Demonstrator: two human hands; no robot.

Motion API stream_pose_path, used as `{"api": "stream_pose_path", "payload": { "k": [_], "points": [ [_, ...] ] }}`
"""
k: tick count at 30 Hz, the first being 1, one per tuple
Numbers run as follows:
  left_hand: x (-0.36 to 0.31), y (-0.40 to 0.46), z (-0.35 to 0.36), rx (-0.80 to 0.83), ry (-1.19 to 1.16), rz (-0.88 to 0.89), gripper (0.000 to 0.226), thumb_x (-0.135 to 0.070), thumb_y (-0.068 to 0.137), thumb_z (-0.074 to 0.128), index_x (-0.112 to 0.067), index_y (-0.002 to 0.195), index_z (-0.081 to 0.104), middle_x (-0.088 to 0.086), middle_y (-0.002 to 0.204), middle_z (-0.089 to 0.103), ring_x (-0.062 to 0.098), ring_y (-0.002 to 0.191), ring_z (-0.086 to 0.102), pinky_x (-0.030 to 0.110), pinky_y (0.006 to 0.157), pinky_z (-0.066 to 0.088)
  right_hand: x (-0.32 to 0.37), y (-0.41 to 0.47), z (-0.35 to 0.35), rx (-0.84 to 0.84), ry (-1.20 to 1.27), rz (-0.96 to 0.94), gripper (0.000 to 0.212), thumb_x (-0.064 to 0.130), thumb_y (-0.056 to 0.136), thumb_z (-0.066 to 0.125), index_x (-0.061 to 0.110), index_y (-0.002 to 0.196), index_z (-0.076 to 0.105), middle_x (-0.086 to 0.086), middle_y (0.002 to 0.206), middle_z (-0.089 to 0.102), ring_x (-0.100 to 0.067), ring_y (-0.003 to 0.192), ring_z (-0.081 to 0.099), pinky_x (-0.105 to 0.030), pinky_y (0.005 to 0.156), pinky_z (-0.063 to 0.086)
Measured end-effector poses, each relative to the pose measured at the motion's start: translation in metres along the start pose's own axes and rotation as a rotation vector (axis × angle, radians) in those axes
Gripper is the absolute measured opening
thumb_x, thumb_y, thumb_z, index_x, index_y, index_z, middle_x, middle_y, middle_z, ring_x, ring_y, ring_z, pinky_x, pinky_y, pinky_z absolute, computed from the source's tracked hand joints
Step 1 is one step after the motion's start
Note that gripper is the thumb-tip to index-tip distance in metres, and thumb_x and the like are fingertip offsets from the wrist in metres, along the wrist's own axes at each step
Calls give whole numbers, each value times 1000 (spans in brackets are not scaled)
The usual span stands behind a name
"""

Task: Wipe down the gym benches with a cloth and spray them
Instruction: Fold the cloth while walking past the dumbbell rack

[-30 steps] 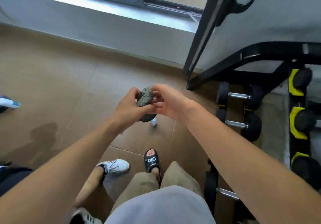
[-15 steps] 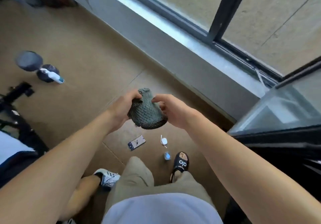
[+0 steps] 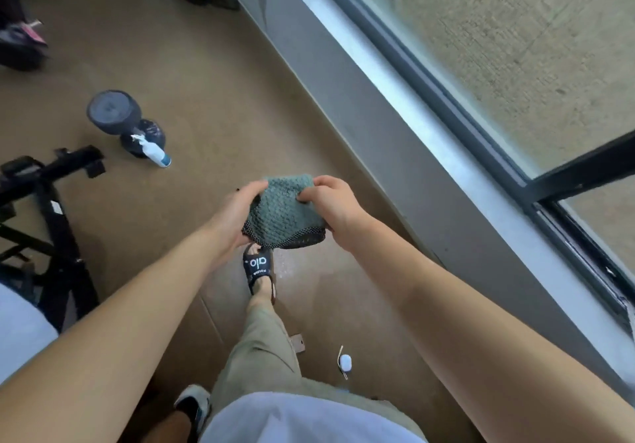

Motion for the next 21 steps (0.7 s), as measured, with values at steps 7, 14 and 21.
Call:
{"api": "stream_pose_path", "payload": {
  "k": [7,14,21],
  "points": [
    [-103,175,-154,-196,-35,-90,30,-15,99,54,-7,127,62,17,120,71,27,104,71,38,78,60,127,176,131,-7,-89,-33,20,-2,92,66,15,97,57,7,79,59,-7,69,57,-9,51,43],
    [-193,261,-279,-382,-119,-113,35,-14,96,45,-2,124,62,21,117,71,30,100,71,50,87,58,235,290,244,106,-288,-68,19,4,86,68,21,79,65,5,74,66,-13,74,64,-24,72,53],
    [-245,356,-376,-505,-268,-149,31,-21,96,50,-13,123,66,11,117,73,26,103,73,52,91,60,292,437,365,283,-374,-5,21,5,81,74,18,97,68,-4,94,72,-25,93,68,-36,83,58]
  ]
}}
Point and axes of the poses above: each hand's wrist, its own y-axis towards the middle knuckle, its own z-axis out of the palm, x = y × z, the point moved 9 cm from there along y, towards the middle knuckle
